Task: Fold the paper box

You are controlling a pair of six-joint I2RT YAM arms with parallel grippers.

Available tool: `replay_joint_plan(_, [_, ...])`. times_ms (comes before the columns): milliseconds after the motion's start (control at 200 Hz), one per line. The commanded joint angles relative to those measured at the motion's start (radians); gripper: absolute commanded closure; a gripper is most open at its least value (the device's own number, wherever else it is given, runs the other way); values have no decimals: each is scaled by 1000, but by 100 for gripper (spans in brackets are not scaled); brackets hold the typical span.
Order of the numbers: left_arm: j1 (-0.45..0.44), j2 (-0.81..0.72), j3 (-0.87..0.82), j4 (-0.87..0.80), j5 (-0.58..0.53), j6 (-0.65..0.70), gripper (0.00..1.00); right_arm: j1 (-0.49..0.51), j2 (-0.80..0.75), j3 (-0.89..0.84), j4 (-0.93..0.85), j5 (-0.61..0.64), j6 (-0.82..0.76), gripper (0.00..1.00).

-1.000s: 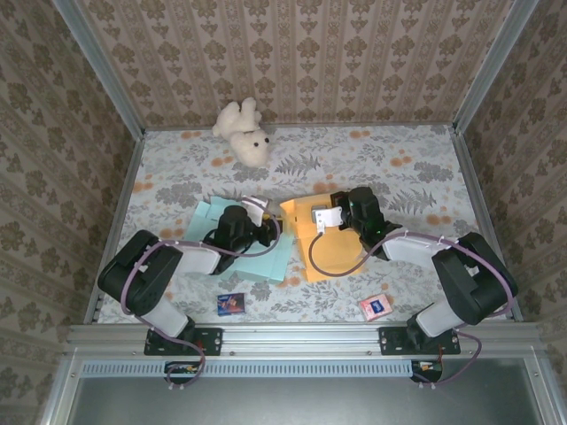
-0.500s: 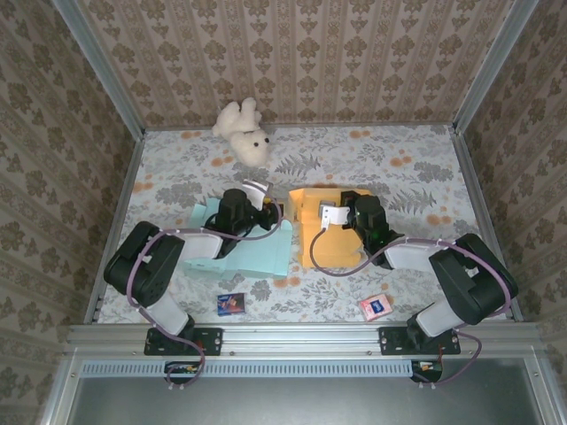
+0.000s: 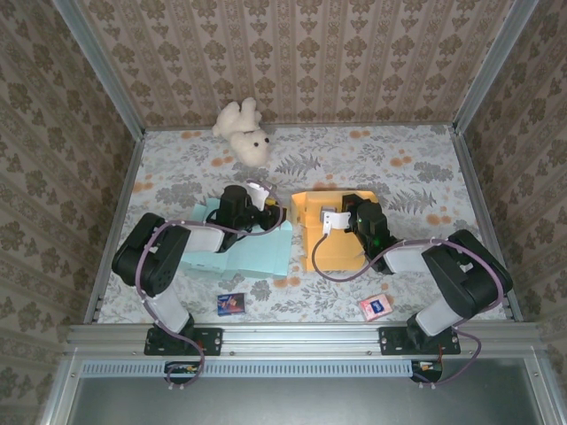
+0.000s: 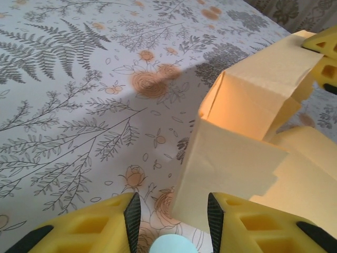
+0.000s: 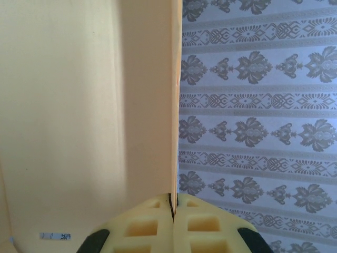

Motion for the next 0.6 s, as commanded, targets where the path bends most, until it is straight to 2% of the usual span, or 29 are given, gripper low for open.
replay_joint_plan(0, [-2,32,35,10,60,31,59,-2,20,-15,31,29,-31,100])
replay_joint_plan(220, [-12,81,67,10,77,30,59,-1,17,-17,30,27,-16,100])
replay_joint_plan(595, [-43,73,37,16,78,54,59,-1,11,-15,12,26,3,100])
